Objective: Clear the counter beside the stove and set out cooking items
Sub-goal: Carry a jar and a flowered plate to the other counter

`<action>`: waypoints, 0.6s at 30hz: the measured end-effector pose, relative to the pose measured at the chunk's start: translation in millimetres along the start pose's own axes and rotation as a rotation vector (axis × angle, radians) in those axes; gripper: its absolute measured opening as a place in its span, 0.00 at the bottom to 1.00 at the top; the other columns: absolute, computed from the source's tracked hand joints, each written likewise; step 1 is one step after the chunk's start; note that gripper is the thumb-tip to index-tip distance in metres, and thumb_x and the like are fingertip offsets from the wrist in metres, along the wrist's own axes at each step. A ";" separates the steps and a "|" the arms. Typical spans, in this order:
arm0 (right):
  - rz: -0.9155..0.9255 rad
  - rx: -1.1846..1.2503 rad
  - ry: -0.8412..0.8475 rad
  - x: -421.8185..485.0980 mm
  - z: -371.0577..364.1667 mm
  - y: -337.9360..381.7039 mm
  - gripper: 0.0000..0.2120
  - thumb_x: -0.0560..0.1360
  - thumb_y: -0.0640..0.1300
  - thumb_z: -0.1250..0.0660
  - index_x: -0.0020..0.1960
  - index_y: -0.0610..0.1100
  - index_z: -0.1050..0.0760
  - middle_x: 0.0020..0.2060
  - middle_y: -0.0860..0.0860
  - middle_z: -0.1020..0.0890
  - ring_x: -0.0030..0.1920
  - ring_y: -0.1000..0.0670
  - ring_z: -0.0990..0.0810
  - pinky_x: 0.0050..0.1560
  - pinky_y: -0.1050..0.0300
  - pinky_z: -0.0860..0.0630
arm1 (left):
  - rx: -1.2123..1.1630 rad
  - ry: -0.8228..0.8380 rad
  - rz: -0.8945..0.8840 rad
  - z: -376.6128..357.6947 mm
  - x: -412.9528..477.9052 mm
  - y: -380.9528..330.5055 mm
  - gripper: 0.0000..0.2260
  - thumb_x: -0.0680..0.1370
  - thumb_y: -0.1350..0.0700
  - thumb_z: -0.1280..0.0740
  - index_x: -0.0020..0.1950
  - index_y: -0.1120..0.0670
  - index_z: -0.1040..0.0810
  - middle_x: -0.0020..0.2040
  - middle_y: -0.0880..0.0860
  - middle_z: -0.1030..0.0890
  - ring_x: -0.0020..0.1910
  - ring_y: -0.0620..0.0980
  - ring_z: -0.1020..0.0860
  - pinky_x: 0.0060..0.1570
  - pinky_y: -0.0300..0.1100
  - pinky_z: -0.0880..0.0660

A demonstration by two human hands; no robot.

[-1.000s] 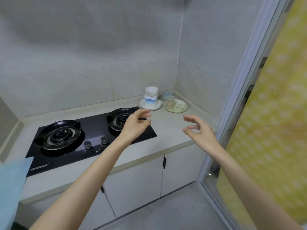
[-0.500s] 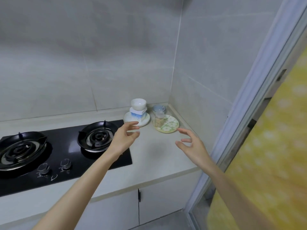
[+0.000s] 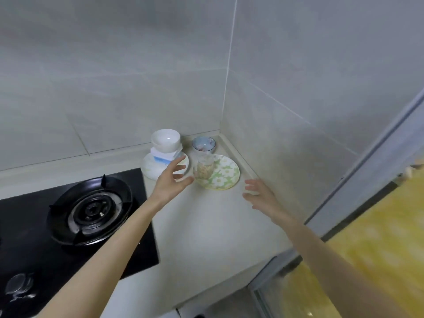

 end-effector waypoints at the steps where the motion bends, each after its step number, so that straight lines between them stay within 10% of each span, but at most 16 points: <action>1: -0.037 -0.016 0.005 12.3 -0.5 -8.3 0.19 0.77 0.41 0.33 0.66 0.49 0.31 0.60 0.50 0.26 0.54 0.50 0.25 0.44 0.60 0.27 | 0.016 0.007 0.008 -3.8 13.6 5.8 0.29 0.73 0.57 0.26 0.69 0.44 0.33 0.63 0.48 0.26 0.59 0.48 0.25 0.55 0.37 0.28; 9: -0.487 0.544 0.041 97.6 -26.0 -74.8 0.15 0.78 0.38 0.36 0.64 0.45 0.30 0.53 0.46 0.25 0.51 0.42 0.23 0.43 0.45 0.21 | 0.096 0.075 0.028 -41.2 105.0 49.3 0.38 0.69 0.60 0.23 0.74 0.49 0.37 0.71 0.48 0.33 0.68 0.49 0.31 0.60 0.36 0.33; 18: -0.715 0.605 0.046 168.4 -55.9 -120.5 0.05 0.77 0.37 0.37 0.52 0.40 0.25 0.39 0.47 0.24 0.39 0.48 0.24 0.32 0.52 0.21 | 0.149 0.095 0.094 -79.1 171.1 90.0 0.36 0.59 0.44 0.23 0.64 0.36 0.33 0.62 0.46 0.27 0.61 0.49 0.27 0.58 0.51 0.24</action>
Point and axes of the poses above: each hand's wrist, its own x-axis towards the middle knuckle, its own z-axis out of the back of the hand, y = z × x, the point moved 9 cm from there along x, towards the middle knuckle
